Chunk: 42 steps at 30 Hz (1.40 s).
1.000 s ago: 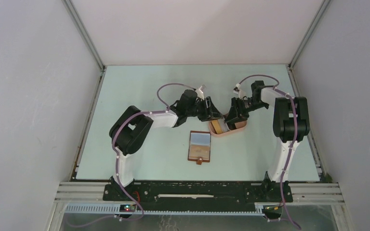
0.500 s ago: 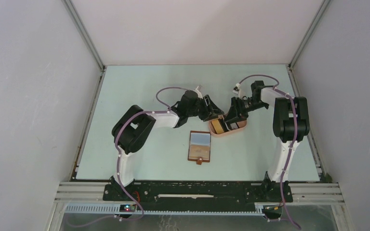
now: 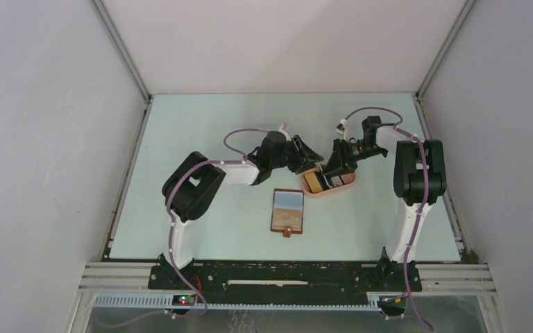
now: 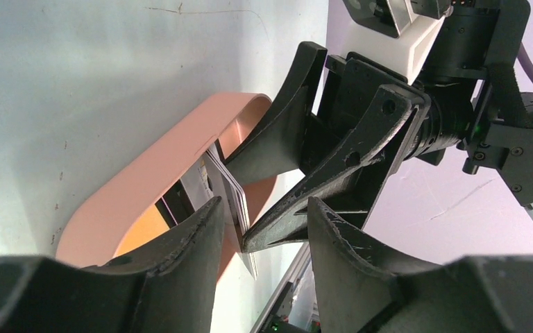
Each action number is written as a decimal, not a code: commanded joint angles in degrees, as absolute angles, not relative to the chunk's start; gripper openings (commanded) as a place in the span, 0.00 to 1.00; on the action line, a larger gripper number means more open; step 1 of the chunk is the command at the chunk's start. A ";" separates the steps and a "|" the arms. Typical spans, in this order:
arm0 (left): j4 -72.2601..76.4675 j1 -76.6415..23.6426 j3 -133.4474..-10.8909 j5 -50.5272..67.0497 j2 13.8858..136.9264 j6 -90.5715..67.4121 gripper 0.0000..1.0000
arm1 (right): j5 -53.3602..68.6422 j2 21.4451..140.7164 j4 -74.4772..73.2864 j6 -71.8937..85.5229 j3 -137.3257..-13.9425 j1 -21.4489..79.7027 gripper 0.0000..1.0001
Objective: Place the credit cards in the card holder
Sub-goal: Pick up the credit card from the storage box.
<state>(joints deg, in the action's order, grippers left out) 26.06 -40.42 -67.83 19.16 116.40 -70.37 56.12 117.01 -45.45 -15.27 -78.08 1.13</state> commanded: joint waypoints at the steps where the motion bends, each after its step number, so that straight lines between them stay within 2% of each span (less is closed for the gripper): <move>1: 26.61 -41.20 -68.02 17.26 116.87 -71.88 0.52 | 57.76 113.35 -44.08 -15.01 -78.49 0.96 0.36; 20: 26.46 -42.73 -68.54 14.81 117.50 -75.98 0.50 | 48.76 108.45 -39.41 -14.87 -75.65 5.77 0.36; 37: 27.33 -44.48 -69.17 14.95 119.72 -77.90 0.40 | 43.47 103.94 -34.59 -15.29 -72.59 8.98 0.35; 42: 27.66 -44.56 -69.17 15.53 120.07 -77.83 0.31 | 42.78 103.20 -33.67 -16.17 -71.73 9.57 0.36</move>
